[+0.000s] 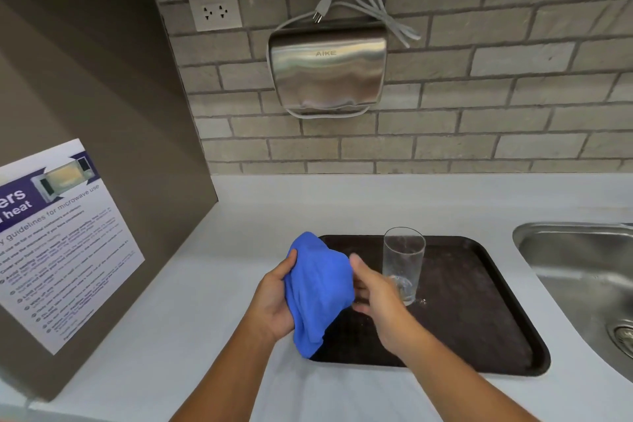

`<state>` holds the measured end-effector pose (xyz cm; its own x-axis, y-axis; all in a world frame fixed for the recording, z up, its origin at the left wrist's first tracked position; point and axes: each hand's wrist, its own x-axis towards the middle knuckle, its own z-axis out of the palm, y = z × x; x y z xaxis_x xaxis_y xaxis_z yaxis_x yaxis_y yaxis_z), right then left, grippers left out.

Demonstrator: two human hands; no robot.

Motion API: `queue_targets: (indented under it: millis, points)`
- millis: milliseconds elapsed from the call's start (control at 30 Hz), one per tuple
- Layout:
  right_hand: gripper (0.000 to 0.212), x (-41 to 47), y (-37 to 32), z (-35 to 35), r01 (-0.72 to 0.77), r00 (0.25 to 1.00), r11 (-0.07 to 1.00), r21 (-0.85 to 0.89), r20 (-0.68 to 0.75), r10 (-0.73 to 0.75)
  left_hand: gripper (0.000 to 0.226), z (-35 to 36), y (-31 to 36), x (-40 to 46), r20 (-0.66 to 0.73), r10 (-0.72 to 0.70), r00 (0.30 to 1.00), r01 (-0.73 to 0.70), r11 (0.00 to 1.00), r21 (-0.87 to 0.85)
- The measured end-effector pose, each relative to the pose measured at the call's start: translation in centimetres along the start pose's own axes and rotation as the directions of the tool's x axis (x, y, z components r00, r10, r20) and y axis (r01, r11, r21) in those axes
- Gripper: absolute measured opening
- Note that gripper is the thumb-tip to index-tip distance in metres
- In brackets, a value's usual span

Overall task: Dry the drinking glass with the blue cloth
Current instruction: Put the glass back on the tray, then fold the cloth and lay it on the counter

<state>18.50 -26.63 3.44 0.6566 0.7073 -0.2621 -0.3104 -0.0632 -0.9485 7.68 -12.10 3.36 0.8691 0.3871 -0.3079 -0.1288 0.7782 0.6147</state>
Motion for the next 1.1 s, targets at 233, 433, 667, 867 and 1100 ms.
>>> queue_targets:
  millis: [233,433,667,867,1100]
  points:
    - [0.062,2.9,-2.3,3.5,-0.282,0.900,0.949,0.143,0.383,0.210,0.053,-0.7,2.5,-1.3,0.042,-0.012,0.999,0.004,0.984,0.177]
    - [0.038,4.1,-1.0,4.5,-0.267,0.945,0.920,0.287,0.265,0.192,0.046,-1.2,3.7,-1.7,0.032,0.043,0.999,-0.051,0.939,0.340]
    - [0.020,4.8,-1.4,5.4,-0.120,0.989,0.981,0.154,0.103,0.104,0.054,-2.5,4.2,-1.6,-0.040,0.120,0.992,-0.095,0.914,0.393]
    - [0.018,5.0,-1.3,5.8,-0.065,0.997,0.998,0.020,0.054,0.064,0.050,-3.7,4.8,-1.7,-0.132,0.164,0.978,-0.082,0.875,0.477]
    - [0.011,4.7,-0.5,6.4,-0.068,0.991,0.998,-0.014,0.119,0.069,0.051,-5.9,7.1,-3.0,-0.127,0.151,0.980,-0.052,0.820,0.571]
